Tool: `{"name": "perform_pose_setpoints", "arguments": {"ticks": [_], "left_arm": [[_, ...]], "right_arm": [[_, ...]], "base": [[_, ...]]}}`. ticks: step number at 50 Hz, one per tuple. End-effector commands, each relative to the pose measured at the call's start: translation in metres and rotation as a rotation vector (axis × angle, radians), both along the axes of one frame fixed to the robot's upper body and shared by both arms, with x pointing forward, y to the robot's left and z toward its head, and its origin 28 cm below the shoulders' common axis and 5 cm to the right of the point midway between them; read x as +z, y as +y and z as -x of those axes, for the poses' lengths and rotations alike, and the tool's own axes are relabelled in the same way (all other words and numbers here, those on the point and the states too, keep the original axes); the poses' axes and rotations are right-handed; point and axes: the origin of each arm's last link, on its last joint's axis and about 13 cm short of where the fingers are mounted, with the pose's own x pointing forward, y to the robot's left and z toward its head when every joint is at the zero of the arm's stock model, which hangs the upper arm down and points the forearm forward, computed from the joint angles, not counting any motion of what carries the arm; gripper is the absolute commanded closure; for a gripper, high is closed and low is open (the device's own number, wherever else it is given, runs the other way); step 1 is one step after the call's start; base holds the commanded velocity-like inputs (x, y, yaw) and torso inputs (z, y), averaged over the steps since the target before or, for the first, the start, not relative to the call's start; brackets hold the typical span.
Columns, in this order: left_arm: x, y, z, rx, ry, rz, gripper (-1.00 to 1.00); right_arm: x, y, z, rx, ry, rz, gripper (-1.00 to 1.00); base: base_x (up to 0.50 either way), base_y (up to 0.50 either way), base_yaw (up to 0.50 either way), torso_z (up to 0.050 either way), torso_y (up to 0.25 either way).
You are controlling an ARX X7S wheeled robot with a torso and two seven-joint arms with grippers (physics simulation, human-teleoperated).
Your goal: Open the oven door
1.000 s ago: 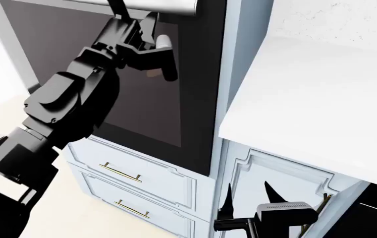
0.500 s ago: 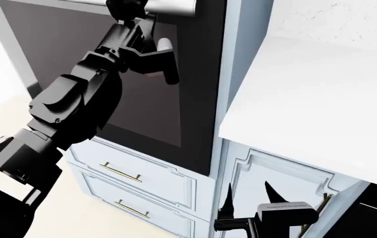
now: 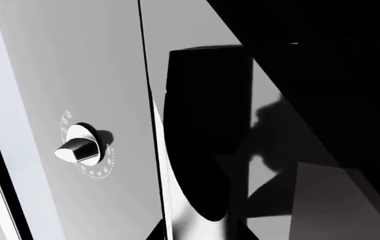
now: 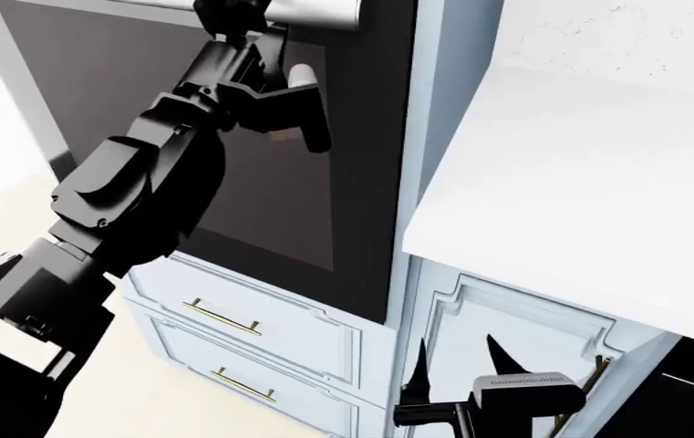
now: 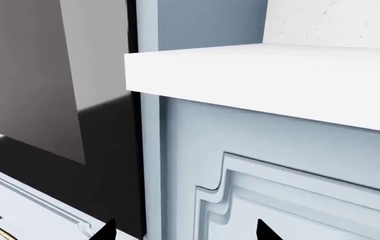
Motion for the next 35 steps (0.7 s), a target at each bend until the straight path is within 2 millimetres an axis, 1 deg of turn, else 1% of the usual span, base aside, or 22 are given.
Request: {"name": "perform_pose_setpoints", "arguments": {"ticks": [1, 10, 17, 35], "left_arm": [[0.007, 0.003, 0.002, 0.002, -0.037, 0.033, 1.0], [0.01, 0.006, 0.013, -0.003, -0.07, 0.029, 1.0], [0.011, 0.01, 0.022, -0.004, -0.101, -0.006, 1.0], [0.014, 0.017, 0.037, -0.004, -0.176, -0.025, 1.0]], "right_arm": [[0.0, 0.0, 0.0, 0.001, -0.001, 0.0, -1.0], [0.0, 0.001, 0.001, 0.002, -0.003, 0.002, -1.0], [0.0, 0.001, 0.001, 0.003, -0.004, 0.005, -1.0], [-0.001, 0.001, 0.0, -0.002, -0.004, 0.01, -1.0]], "base": [[0.0, 0.0, 0.0, 0.0, 0.0], [0.0, 0.0, 0.0, 0.0, 0.001], [0.0, 0.0, 0.0, 0.0, 0.003], [0.0, 0.0, 0.0, 0.001, 0.003]]}}
